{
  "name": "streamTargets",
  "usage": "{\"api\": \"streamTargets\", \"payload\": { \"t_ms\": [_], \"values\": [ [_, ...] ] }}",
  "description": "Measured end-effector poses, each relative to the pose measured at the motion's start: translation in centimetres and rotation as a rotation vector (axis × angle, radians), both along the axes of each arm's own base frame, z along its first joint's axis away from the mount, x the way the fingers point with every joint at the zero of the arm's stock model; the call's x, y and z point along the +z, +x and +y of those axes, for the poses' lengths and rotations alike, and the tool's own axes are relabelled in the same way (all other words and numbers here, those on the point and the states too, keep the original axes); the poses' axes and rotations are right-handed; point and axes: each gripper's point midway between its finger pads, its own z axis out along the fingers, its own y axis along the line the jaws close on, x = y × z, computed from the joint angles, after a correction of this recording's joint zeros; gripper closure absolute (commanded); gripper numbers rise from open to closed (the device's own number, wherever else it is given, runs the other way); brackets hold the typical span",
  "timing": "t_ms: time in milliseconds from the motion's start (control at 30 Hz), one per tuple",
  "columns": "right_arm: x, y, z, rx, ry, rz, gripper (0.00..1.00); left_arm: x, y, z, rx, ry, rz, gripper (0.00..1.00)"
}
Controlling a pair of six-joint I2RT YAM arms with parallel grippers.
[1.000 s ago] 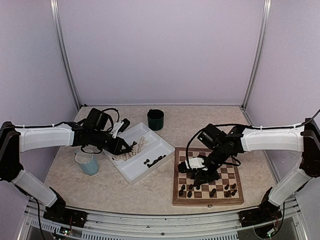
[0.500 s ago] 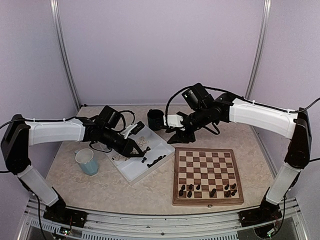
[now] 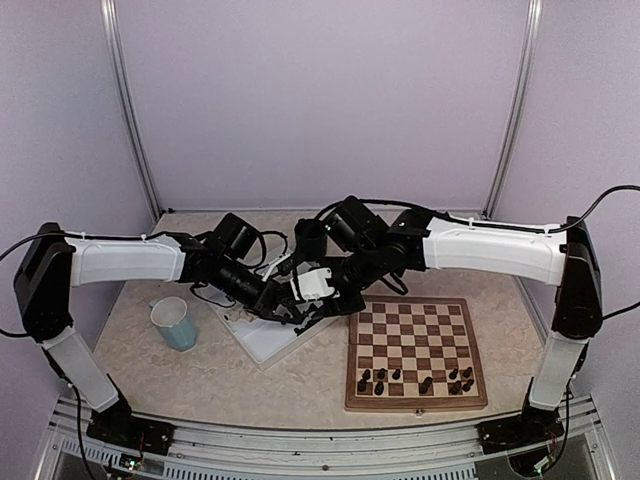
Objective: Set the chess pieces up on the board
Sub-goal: Pass from the left arm to the right
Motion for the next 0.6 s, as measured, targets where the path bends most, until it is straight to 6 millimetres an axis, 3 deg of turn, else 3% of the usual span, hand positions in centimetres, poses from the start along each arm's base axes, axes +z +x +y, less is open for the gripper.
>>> {"api": "streamTargets", "payload": {
  "t_ms": [300, 500, 600],
  "values": [
    [-2.3, -0.5, -0.2, 0.027, -0.084, -0.07, 0.67, -1.0, -0.6, -0.3, -0.023, 0.001, 0.069, 0.9],
    [-2.9, -0.3, -0.4, 0.034, -0.114, -0.098, 0.84, -0.8, -0.8, -0.4, -0.032, -0.009, 0.081, 0.9],
    [-3.1, 0.0, -0.5, 0.027, -0.122, -0.111, 0.92, -0.8, -0.9, -0.4, -0.031, -0.009, 0.086, 0.82]
  ]
}}
